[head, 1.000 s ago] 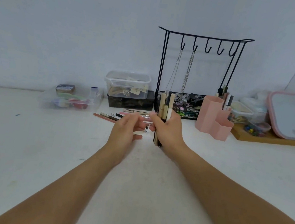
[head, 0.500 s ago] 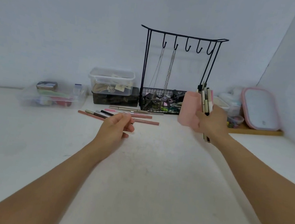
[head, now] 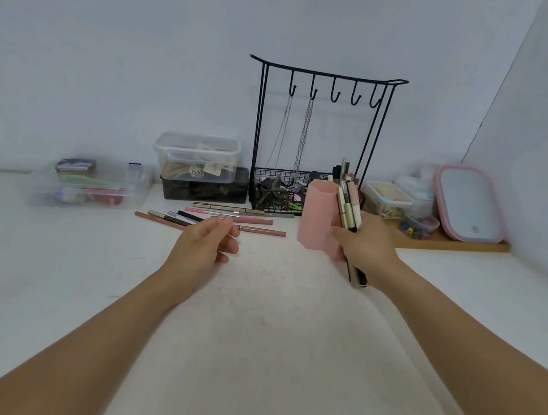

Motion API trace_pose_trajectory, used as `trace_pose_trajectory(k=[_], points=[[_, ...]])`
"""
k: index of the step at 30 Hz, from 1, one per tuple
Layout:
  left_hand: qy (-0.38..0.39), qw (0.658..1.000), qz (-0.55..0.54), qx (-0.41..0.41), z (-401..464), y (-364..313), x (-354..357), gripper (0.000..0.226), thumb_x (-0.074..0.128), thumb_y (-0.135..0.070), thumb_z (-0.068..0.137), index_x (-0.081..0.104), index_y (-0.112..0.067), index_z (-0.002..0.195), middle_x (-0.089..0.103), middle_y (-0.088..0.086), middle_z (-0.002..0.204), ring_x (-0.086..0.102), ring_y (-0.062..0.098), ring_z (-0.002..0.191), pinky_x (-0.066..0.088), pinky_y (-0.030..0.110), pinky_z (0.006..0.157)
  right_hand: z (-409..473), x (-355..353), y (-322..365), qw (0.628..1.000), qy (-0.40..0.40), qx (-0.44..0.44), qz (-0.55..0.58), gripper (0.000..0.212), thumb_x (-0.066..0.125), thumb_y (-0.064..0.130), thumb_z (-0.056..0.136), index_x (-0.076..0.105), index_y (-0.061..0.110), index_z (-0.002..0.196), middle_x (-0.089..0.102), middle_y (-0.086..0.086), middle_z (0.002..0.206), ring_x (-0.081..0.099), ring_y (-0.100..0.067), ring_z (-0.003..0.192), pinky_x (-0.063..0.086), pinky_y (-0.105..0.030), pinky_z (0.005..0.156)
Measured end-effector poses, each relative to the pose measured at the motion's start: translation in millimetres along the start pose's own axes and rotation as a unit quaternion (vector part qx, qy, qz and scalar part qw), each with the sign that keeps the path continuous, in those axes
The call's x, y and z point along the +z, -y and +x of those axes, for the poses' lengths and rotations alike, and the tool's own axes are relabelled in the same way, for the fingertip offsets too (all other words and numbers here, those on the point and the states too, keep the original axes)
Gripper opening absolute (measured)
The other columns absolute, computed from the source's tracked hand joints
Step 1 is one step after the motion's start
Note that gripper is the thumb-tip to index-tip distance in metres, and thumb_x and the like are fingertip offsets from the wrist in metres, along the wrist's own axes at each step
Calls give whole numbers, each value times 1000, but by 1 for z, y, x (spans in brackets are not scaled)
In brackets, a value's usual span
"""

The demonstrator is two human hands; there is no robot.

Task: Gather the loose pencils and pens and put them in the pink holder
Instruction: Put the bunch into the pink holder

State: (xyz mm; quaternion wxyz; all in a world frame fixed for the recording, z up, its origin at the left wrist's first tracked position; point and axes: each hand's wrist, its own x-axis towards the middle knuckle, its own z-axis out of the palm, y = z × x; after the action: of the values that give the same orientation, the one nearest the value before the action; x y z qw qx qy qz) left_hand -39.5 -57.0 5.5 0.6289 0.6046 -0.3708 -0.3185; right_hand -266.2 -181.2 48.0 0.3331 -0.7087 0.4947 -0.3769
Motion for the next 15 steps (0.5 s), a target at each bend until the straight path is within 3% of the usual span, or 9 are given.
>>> trace_pose_trajectory(k=[4,7,11,15], points=[[0,1000,1,-2,0,0,1,32,50,-27,106,71,-6,94,68,11,79,63,17,75,51,30,71,-5,1,10,998,-15,30,46,9,64,8,91,65,6,99,61,-7,69,55,-13,49,46,-19,39],[-3,1000,3,-4,1,0,1,32,50,-28,106,71,-7,93,68,10,78,64,16,74,51,29,70,-5,-8,30,992,-37,36,115,3,62,3,90,62,5,89,63,-12,67,54,-15,46,49,-26,45],[-2,1000,2,-6,3,2,0,33,50,-29,106,72,-6,96,68,9,78,64,16,75,51,30,71,12,-21,71,937,-31,5,347,8,63,2,92,55,1,91,54,-10,59,47,-17,43,45,-29,49],[-2,1000,8,-4,5,4,-1,34,51,-32,105,72,-8,95,69,8,77,64,17,75,51,32,73,47,-20,102,908,-23,-41,417,17,69,4,90,52,4,93,51,-6,60,47,-16,46,50,-30,57]])
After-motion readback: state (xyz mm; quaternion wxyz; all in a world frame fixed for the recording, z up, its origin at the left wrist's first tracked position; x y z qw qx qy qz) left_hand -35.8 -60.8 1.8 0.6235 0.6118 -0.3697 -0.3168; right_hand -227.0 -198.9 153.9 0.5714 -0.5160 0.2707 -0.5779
